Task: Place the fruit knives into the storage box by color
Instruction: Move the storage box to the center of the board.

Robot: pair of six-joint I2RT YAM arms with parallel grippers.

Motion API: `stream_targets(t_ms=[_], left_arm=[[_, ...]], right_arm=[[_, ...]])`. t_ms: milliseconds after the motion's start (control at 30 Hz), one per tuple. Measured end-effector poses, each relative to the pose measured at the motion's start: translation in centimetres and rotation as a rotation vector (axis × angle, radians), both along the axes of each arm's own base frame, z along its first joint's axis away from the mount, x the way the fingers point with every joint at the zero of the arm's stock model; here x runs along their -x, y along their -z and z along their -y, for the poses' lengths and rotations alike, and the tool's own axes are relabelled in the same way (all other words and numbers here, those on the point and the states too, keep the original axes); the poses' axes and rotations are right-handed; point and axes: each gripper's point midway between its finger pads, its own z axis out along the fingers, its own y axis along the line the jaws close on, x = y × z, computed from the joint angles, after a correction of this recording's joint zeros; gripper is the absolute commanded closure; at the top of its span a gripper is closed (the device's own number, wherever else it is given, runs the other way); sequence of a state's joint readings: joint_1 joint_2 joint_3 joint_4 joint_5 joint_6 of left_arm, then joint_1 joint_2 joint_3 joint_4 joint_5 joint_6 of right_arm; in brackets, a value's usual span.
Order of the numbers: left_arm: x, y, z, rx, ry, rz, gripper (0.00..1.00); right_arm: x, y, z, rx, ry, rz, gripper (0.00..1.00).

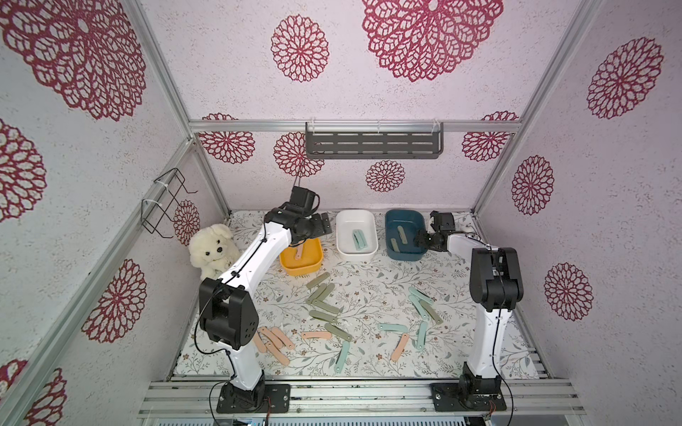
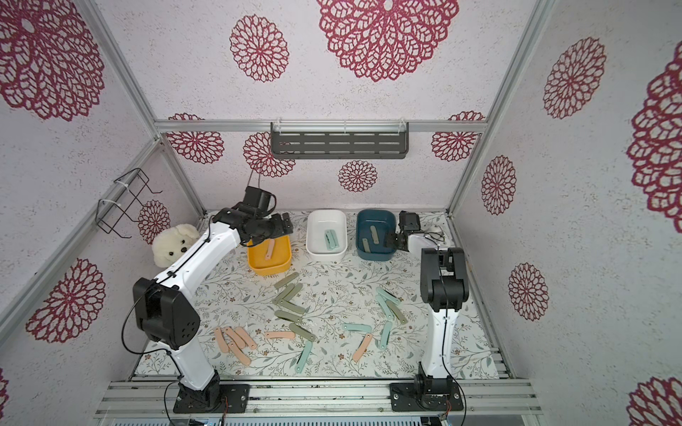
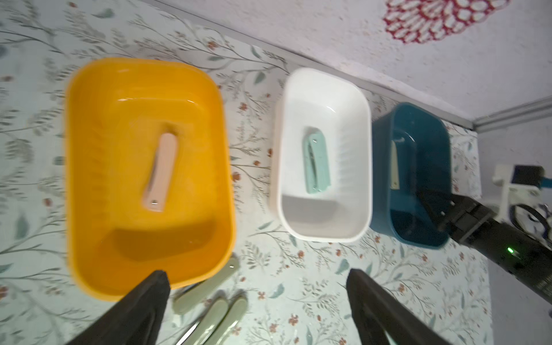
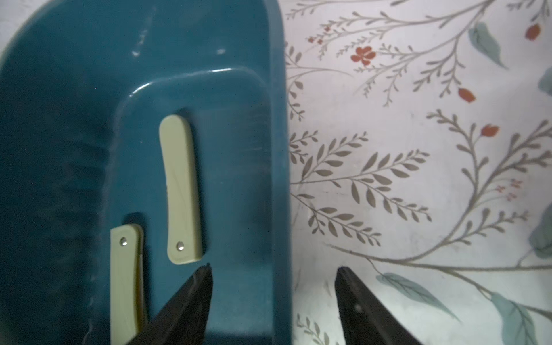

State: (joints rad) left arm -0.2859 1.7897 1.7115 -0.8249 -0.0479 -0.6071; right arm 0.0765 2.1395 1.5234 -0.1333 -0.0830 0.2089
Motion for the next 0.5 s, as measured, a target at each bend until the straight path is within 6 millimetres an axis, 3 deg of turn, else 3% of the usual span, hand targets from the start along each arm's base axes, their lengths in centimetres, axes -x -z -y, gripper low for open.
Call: stream_targets(t_ms=[133,233,500], left_arm=[[-0.1,0.9,-6.3,-0.032,-0.115,-0.025,0.03],[0.3,2.6,-9.5,-0.049,-0.170,-0.069,0.03],[0.6,6.3,-13.0,-0.026,-0.212,-0.146,0.03]], right_arm=[[-0.2,-0.5,-1.5,0.019,-0.053,0.017,0.41],[0.0,-0.4,-2.2,0.028,-0.082,0.018,0.46],[0.6,0.1,-3.9,0.044,-0.135,0.011,0.53]])
